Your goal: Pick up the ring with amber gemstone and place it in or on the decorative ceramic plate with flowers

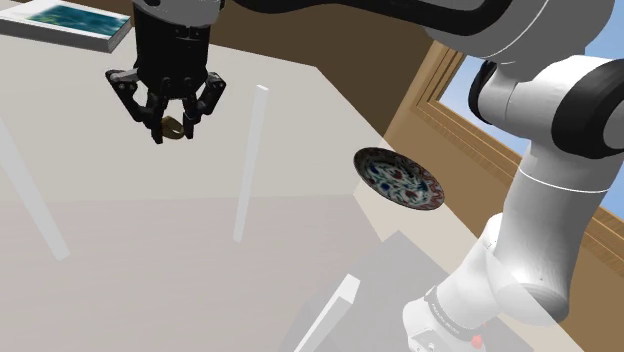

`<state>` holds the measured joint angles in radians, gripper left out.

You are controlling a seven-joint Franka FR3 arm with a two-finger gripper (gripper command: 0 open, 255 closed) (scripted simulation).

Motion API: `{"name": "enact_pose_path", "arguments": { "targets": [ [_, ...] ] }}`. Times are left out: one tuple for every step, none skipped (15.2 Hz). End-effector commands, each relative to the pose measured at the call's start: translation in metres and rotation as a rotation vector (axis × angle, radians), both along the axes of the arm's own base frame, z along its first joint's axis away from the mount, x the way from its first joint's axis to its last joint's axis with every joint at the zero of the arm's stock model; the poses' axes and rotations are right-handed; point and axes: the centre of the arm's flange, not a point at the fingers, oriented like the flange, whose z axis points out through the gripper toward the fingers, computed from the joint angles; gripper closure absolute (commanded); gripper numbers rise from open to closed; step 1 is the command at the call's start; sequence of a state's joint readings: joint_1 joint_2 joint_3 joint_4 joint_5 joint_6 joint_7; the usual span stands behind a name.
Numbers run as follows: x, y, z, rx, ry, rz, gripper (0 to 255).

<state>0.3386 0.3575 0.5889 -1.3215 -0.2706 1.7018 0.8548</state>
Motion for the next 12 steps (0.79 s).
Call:
{"name": "enact_pose_path", "arguments": {
  "targets": [
    [0.001,0.0,-0.003,-0.003,0.004,0.0,255],
    [0.001,0.0,-0.003,-0.003,0.004,0.0,255],
    [0.001,0.0,-0.003,-0.003,0.004,0.0,255],
    [0.0,0.0,-0.004,-0.003,0.004,0.0,255],
    [0.0,0.0,-0.003,-0.003,0.004,0.0,255],
    [0.0,0.0,-0.003,-0.003,0.004,0.0,255],
    [0.0,0.0,0.002,-0.003,0.004,0.0,255],
    [0.0,0.0,0.008,-0.003,0.004,0.0,255],
    [0.0,0.0,0.013,-0.003,0.004,0.0,255],
    [0.0,0.0,0.018,-0.003,0.004,0.0,255],
    [0.0,0.0,0.023,-0.003,0.004,0.0,255],
    [0.0,0.0,0.029,-0.003,0.004,0.0,255]
  ]
}}
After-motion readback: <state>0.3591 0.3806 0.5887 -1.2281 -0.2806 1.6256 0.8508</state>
